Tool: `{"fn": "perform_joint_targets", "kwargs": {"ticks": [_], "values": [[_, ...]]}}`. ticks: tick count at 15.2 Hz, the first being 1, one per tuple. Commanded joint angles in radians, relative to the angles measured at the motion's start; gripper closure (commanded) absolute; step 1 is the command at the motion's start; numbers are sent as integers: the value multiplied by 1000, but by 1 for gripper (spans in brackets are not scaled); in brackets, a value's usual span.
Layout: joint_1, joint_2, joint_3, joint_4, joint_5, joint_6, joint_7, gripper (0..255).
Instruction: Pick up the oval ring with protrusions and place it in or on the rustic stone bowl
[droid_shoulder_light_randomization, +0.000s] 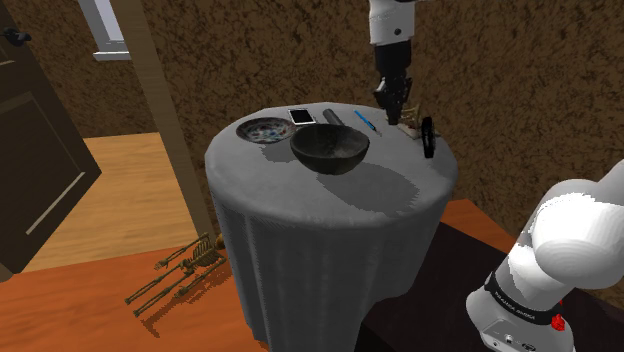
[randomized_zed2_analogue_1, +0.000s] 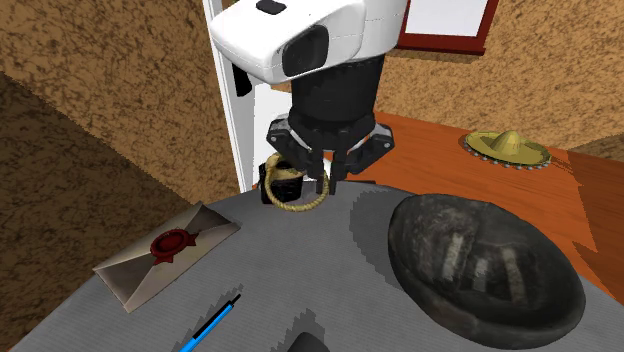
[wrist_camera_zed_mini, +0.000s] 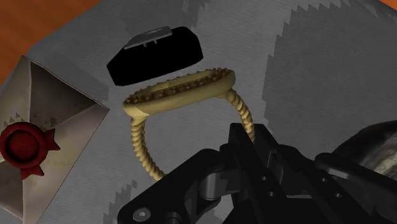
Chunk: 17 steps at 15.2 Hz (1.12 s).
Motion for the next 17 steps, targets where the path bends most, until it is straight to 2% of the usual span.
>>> {"fn": "perform_joint_targets", "kwargs": {"ticks": [1,10,17], "values": [[0,7,0,37,0,-30,0,255],[0,39,0,183,-1,-144,-1,255],[57,165,102,292,56,-125,166,255]]}}
